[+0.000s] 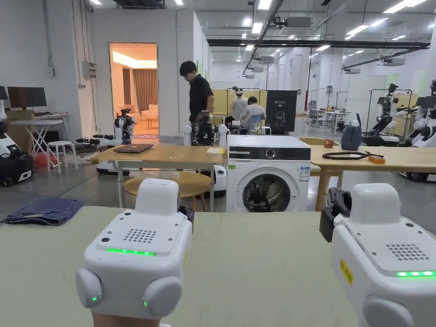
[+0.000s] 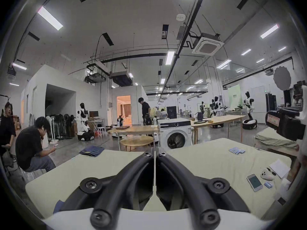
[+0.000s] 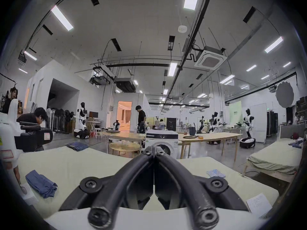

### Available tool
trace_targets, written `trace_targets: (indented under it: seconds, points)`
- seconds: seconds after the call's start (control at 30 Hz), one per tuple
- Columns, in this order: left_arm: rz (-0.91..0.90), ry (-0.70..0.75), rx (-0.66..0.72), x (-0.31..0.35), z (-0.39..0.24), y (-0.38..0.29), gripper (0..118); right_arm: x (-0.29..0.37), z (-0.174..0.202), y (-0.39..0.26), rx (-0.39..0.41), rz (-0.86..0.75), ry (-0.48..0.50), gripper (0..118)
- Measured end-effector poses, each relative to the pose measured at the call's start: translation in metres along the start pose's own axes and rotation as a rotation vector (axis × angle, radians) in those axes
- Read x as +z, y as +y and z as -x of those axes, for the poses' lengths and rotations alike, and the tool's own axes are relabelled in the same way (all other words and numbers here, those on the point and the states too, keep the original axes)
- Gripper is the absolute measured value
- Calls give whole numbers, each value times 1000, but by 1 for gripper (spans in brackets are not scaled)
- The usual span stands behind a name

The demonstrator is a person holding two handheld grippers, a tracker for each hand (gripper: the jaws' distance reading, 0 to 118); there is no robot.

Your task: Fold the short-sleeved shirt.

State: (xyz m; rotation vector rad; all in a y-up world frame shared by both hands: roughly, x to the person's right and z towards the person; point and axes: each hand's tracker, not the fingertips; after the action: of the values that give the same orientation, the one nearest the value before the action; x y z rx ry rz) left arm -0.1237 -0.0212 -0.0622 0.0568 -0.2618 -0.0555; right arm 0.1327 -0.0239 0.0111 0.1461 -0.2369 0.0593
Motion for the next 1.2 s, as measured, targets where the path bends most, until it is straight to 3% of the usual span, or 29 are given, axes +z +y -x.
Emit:
trace_targets:
  seconds: [1.2]
  points:
    - [31, -4, 19, -3, 10, -16, 0, 0, 13, -15, 0, 37, 28, 0]
